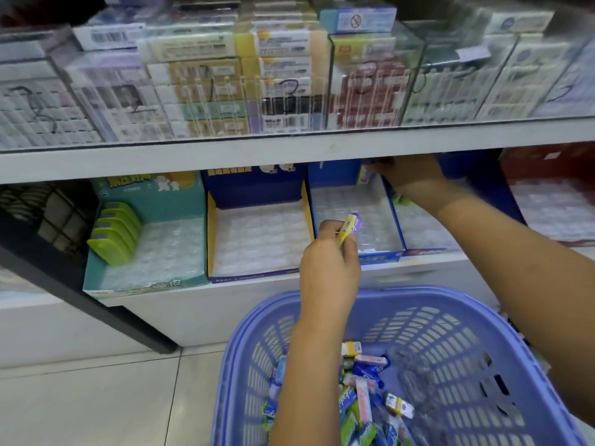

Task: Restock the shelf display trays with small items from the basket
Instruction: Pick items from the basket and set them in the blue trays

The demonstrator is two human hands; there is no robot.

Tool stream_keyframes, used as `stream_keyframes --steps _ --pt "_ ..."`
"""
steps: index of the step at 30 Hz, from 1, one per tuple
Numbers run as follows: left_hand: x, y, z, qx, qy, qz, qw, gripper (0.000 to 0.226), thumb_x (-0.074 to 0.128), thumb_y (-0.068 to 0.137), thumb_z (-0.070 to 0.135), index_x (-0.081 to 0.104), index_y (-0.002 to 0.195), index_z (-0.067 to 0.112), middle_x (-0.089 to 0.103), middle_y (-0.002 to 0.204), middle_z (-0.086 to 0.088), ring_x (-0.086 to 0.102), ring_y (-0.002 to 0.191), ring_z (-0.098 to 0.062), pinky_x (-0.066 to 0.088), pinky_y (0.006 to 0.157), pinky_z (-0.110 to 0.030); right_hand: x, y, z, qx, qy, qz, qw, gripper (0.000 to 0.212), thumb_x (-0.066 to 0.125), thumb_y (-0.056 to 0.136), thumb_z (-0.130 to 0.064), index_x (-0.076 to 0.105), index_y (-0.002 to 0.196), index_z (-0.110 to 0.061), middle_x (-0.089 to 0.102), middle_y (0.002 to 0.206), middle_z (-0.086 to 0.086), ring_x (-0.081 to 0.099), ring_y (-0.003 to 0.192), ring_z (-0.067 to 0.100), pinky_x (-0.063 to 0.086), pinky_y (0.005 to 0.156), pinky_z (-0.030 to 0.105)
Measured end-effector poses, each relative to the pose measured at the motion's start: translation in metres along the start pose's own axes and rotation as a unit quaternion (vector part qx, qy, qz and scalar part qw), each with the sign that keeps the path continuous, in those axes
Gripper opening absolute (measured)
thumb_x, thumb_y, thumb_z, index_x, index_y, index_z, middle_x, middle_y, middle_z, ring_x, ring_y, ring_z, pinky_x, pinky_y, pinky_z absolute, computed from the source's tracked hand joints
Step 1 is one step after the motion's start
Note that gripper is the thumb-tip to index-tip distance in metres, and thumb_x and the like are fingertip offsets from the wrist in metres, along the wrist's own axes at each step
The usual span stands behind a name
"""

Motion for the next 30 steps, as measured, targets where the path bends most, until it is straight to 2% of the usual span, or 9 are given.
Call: stream_keyframes --steps 6,10,14,16,18,20,24,27,30 --pt "0.0 -0.001 -0.005 -0.016 -0.022 0.008 1.0 0.021 0.048 0.097 0.029 0.056 0.114 0.019 0.069 0.093 0.003 0.061 0.078 -0.013 0.052 0.069 -0.033 0.016 0.003 0.005 0.017 -0.044 -0.052 0.998 0.028 0.049 0.097 -0.028 0.063 0.119 -0.018 0.056 0.133 0.005 0.047 0.123 0.025 0.032 0.096 0.023" --pt "0.0 0.0 -0.009 -0.037 -0.066 0.003 0.997 0.018 0.051 0.096 0.029 0.057 0.11 0.02 0.069 0.095 0.004 0.062 0.084 -0.011 0.05 0.071 -0.025 0.014 0.001 0.005 0.058 -0.023 -0.054 0.997 0.025 0.049 0.096 -0.024 0.067 0.11 -0.012 0.061 0.123 0.009 0.053 0.113 0.024 0.033 0.073 0.009" --pt "-0.011 -0.001 -0.006 -0.035 -0.147 0.025 0.988 0.009 0.055 0.095 0.029 0.057 0.103 0.026 0.068 0.092 0.008 0.063 0.085 -0.007 0.046 0.066 -0.008 0.003 -0.02 -0.017 0.039 0.001 -0.069 0.997 0.016 0.055 0.092 -0.024 0.063 0.099 -0.012 0.063 0.102 0.004 0.058 0.099 0.021 0.037 0.075 0.023" --pt "-0.02 -0.002 -0.003 -0.023 -0.183 0.047 0.982 0.008 0.055 0.095 0.028 0.057 0.101 0.03 0.066 0.089 0.007 0.064 0.085 -0.014 0.052 0.072 -0.019 -0.004 -0.045 -0.032 0.014 0.114 -0.087 0.99 0.006 0.064 0.087 -0.027 0.063 0.09 -0.022 0.062 0.088 -0.005 0.061 0.086 0.012 0.045 0.073 0.025" --pt "-0.022 -0.001 -0.001 -0.021 -0.212 0.048 0.976 0.009 0.055 0.094 0.026 0.058 0.102 0.029 0.065 0.089 0.006 0.065 0.085 -0.018 0.056 0.078 -0.034 -0.002 -0.077 -0.051 -0.008 0.271 -0.168 0.948 0.014 0.068 0.085 -0.023 0.068 0.097 -0.018 0.068 0.081 -0.011 0.063 0.074 0.003 0.051 0.066 0.019" --pt "-0.018 -0.001 0.001 -0.026 -0.227 0.029 0.973 0.011 0.057 0.093 0.027 0.061 0.104 0.024 0.067 0.091 0.007 0.067 0.084 -0.015 0.057 0.08 -0.04 -0.009 -0.099 -0.061 -0.035 0.339 -0.198 0.919 0.016 0.069 0.082 -0.013 0.069 0.098 -0.014 0.072 0.084 -0.007 0.066 0.078 0.003 0.053 0.069 0.014" --pt "-0.01 -0.004 0.007 -0.032 -0.248 0.006 0.968 0.017 0.063 0.09 0.029 0.062 0.105 0.02 0.07 0.094 0.004 0.069 0.084 -0.01 0.058 0.08 -0.035 -0.026 -0.101 -0.055 -0.02 0.351 -0.17 0.921 0.014 0.071 0.078 -0.006 0.069 0.086 -0.016 0.071 0.084 0.005 0.066 0.08 0.013 0.056 0.08 0.024" --pt "-0.009 -0.005 0.006 -0.038 -0.277 0.009 0.96 0.019 0.063 0.091 0.023 0.064 0.107 0.015 0.071 0.095 0.001 0.07 0.083 -0.011 0.058 0.077 -0.028 -0.019 -0.1 -0.056 -0.01 0.352 -0.214 0.911 0.016 0.072 0.078 -0.006 0.07 0.092 -0.015 0.071 0.089 0.013 0.067 0.079 0.012 0.056 0.079 0.021" --pt "-0.007 -0.003 0.003 -0.045 -0.289 -0.005 0.956 0.021 0.059 0.093 0.021 0.065 0.112 0.012 0.072 0.097 0.001 0.069 0.087 -0.01 0.056 0.079 -0.024 -0.014 -0.096 -0.055 -0.007 0.362 -0.219 0.906 0.017 0.069 0.081 -0.005 0.07 0.093 -0.017 0.072 0.09 0.009 0.067 0.078 0.008 0.056 0.078 0.018"
Point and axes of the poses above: each hand's wrist, its own y-axis towards the middle knuckle, its own x-axis out of the palm, z = x × y, the point moved 10 cm from there along y, towards the middle knuckle
